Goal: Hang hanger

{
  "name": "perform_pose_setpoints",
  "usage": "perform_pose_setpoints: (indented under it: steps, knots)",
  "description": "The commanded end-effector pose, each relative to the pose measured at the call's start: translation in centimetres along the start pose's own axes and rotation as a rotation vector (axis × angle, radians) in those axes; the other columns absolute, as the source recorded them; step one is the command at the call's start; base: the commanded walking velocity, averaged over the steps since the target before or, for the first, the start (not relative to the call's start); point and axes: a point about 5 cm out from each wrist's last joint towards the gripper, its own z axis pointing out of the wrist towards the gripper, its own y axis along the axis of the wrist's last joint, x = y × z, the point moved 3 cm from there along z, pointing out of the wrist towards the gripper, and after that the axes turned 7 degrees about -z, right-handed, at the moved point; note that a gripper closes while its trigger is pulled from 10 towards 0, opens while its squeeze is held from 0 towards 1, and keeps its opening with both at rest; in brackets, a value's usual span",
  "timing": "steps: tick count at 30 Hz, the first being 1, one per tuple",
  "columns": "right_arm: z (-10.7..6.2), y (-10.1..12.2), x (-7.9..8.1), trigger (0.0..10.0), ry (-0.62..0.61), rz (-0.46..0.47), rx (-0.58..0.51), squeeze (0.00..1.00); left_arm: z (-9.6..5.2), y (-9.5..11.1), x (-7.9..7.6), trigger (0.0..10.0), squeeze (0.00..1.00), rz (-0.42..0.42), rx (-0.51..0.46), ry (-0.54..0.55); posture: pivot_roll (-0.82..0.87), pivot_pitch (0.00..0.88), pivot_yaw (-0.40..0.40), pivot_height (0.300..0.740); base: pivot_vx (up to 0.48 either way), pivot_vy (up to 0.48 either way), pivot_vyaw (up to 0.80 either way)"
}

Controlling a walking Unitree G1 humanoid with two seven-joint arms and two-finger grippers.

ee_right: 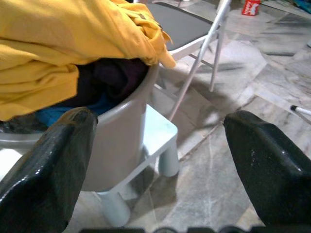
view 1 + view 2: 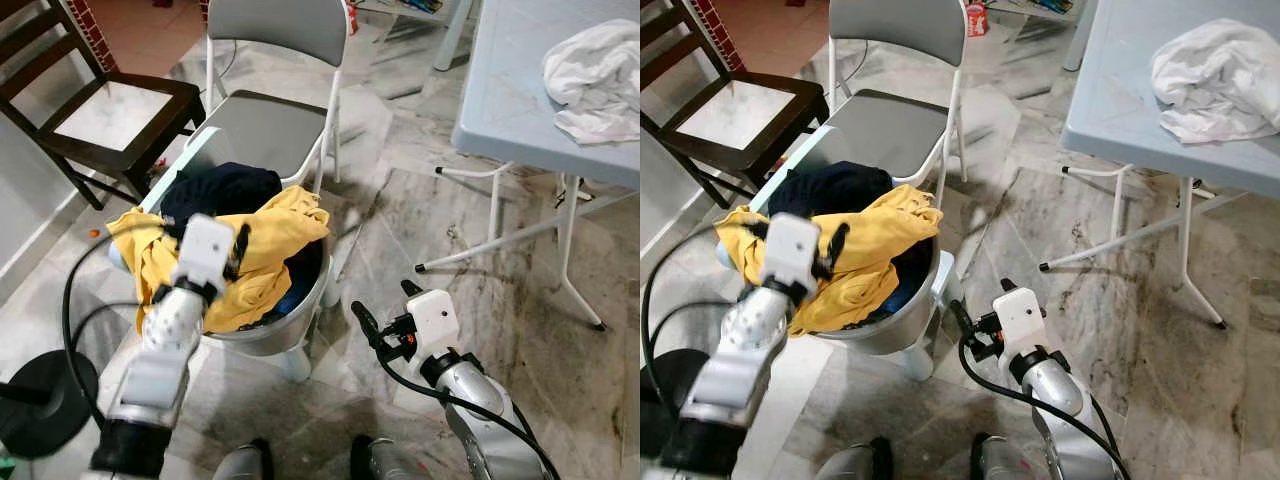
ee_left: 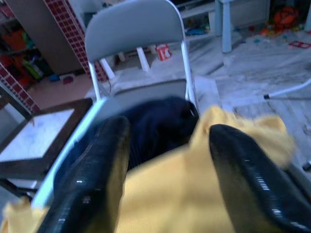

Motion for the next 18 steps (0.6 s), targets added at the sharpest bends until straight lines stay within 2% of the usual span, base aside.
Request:
perform_pose_setpoints:
  steps: [1,2,4,8,9,13,14,18]
  knots:
    - [-0.3,-0.5,0.2,10.0,0.005,0.001,0.017,0.00,0.2,-1.5,1.4,10.0,1.00,-0.015,0.067,0.025,-0.01,0.223,0.003,0.740,0.000,0.000,0.00]
    - [-0.3,-0.5,0.2,10.0,0.005,0.001,0.017,0.00,0.2,-1.5,1.4,10.0,1.00,-0.015,0.067,0.025,-0.01,0.223,0.003,0.740,0.000,0.000,0.00]
    - [-0.3,-0.4,0.2,10.0,0.007,-0.006,0.017,0.00,1.4,-2.6,2.0,10.0,1.00,-0.044,0.143,0.025,-0.01,0.226,0.000,0.740,0.000,0.000,0.00]
    - [-0.4,-0.4,0.3,10.0,0.013,-0.011,0.021,0.00,2.6,-4.3,0.8,10.0,1.00,-0.090,0.239,-0.030,-0.02,0.230,-0.008,0.740,0.000,0.000,0.00]
    - [-0.4,-0.4,0.4,10.0,0.018,-0.015,0.022,0.00,2.7,-4.9,0.2,10.0,1.00,-0.078,0.271,-0.059,-0.02,0.234,-0.006,0.740,0.000,0.000,0.00]
    - [-0.4,-0.4,0.5,10.0,0.020,-0.025,0.024,0.00,2.9,-5.4,-0.2,10.0,1.00,-0.117,0.294,-0.065,-0.02,0.234,-0.006,0.740,0.000,0.000,0.00]
    - [-0.5,-0.4,0.5,10.0,0.011,-0.024,0.026,0.00,2.8,-6.4,-0.4,10.0,1.00,-0.130,0.351,-0.075,-0.04,0.237,0.005,0.740,0.000,0.000,0.00]
    - [-0.7,-0.5,0.5,10.0,0.001,-0.020,0.031,0.00,2.7,-7.1,-0.6,10.0,1.00,-0.126,0.392,-0.108,-0.04,0.239,0.011,0.740,0.000,0.000,0.00]
